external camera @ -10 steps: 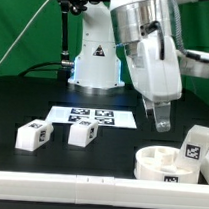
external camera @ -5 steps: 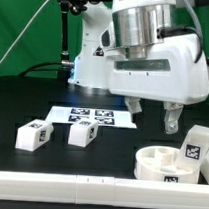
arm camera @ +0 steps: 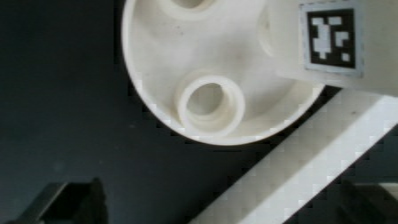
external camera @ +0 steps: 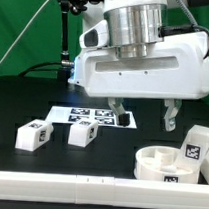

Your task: Assemble stool

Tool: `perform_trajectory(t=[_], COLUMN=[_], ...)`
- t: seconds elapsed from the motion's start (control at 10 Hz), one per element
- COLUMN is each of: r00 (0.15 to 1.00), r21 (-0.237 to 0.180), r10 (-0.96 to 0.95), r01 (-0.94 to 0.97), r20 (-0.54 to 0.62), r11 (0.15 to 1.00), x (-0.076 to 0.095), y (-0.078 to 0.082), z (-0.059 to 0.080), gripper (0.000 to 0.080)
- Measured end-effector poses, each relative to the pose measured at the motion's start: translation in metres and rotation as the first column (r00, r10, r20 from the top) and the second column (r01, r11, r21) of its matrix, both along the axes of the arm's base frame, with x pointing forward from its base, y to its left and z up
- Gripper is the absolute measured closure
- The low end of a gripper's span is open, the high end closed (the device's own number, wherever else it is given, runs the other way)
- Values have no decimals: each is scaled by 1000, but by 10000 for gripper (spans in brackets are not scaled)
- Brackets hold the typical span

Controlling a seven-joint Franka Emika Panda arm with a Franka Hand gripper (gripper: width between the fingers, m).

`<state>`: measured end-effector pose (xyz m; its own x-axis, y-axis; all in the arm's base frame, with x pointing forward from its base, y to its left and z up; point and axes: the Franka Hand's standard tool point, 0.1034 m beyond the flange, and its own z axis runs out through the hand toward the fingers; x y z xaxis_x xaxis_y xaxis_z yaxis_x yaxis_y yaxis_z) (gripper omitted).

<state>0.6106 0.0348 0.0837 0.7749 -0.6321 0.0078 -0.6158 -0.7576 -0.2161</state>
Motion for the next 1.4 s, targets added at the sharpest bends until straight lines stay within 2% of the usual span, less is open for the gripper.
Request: perform_trajectory(t=[0.1, 0.3, 0.4, 0.5, 0.6, 1.0, 1.1, 1.2, 1.4], r00=[996, 977, 972, 968, 963, 964, 972, 970, 969], r21=[-27, -115, -135, -148, -152, -150, -155, -159, -133], r10=[90, 194, 221, 236, 256, 254, 224, 227, 225], r01=[-90, -203, -231, -246, -266, -264, -232, -238, -237], r20=[5, -87, -85, -80, -83, -84, -70, -86, -101], r11=[996, 972, 964, 958, 952, 953, 960, 958, 962], x=[-1, -17, -19, -23, -24, -25, -29, -41, -64], y=[0, 10, 5, -5, -10, -9, -18, -33, -79], z=[-1, -10, -15, -22, -22, -24, -28, -35, -41], gripper=[150, 150, 150, 150, 150, 150, 150, 150, 150])
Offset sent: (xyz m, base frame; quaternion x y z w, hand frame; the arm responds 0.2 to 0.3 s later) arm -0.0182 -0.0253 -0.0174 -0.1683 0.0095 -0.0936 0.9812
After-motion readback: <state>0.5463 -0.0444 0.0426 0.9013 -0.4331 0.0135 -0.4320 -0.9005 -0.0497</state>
